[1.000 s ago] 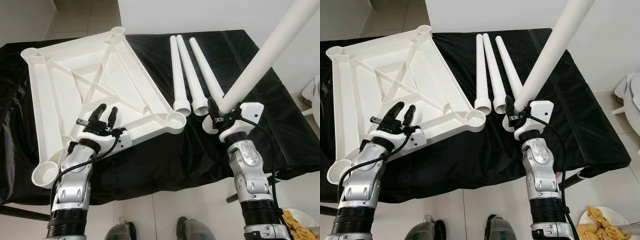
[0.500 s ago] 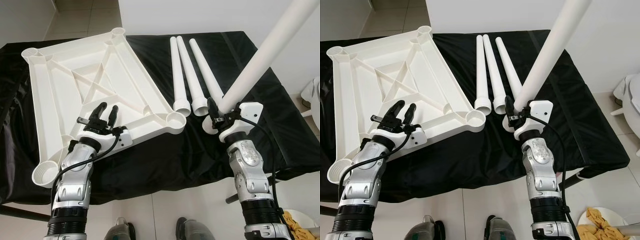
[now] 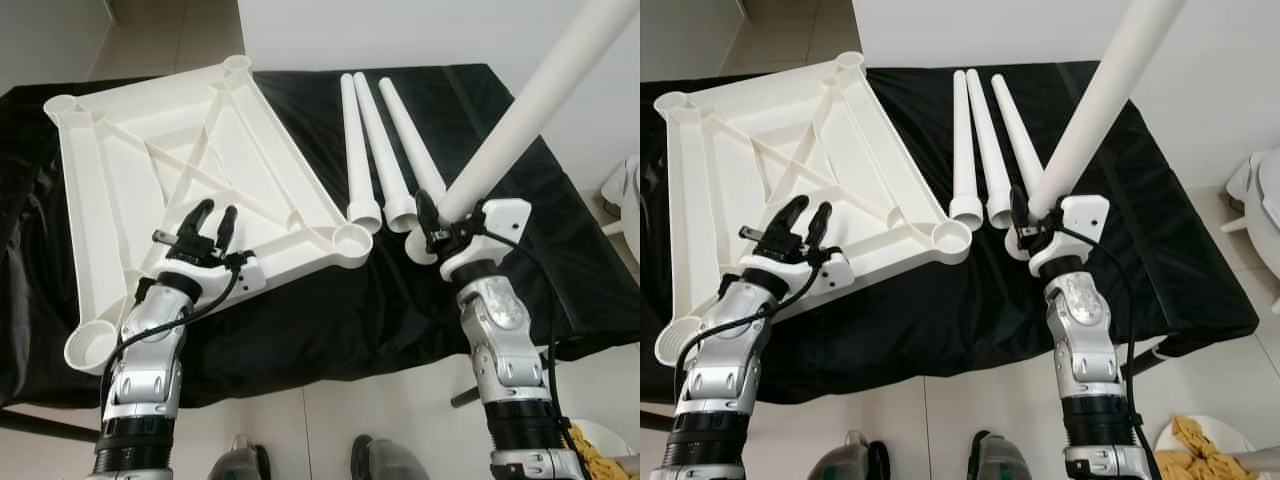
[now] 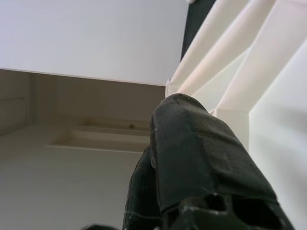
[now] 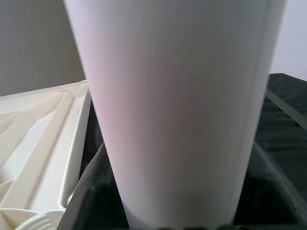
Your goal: Building children table
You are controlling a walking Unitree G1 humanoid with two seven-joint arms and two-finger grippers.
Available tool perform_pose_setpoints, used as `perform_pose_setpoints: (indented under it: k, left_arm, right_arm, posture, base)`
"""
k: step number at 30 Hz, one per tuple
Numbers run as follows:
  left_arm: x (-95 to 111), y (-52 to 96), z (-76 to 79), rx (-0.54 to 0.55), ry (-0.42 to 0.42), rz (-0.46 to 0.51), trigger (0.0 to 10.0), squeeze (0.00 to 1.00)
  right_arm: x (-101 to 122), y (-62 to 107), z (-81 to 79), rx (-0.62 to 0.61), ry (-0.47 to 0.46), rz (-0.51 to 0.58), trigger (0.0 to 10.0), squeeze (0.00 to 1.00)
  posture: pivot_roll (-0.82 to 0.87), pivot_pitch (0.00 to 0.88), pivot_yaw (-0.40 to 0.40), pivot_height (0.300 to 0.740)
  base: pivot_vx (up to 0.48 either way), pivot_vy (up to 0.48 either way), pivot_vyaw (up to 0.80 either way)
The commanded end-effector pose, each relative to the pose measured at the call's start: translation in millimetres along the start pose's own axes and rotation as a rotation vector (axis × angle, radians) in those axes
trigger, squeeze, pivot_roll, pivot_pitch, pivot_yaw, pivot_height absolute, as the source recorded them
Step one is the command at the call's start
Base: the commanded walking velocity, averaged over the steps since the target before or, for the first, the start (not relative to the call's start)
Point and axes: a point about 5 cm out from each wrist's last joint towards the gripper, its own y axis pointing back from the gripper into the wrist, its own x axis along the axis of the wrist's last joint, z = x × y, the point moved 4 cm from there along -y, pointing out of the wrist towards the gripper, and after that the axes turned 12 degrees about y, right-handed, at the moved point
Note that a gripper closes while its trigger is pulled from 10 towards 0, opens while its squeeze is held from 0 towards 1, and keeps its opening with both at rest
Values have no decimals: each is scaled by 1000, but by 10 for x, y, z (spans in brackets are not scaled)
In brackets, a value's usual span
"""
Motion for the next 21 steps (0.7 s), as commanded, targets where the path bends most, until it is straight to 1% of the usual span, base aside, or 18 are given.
perform_pose_setpoints:
  k: [1, 18, 21]
  left_arm:
    - [-31, 34, -53, 74, 6, -5, 10000, 0]
    - [-38, 48, -31, 72, 9, -10, 10000, 0]
    - [-78, 70, -29, 75, 12, -19, 10000, 0]
  right_arm:
    - [30, 19, -51, 10, -15, 4, 10000, 0]
    - [6, 54, -75, 19, -20, -18, 10000, 0]
    - [-5, 62, -74, 19, -20, -22, 10000, 0]
  posture:
    - [-38, 111, 14, 740]
    - [-38, 114, 10, 740]
    - [-37, 113, 9, 740]
  base:
    - [0, 0, 0]
    - [0, 0, 0]
    - [0, 0, 0]
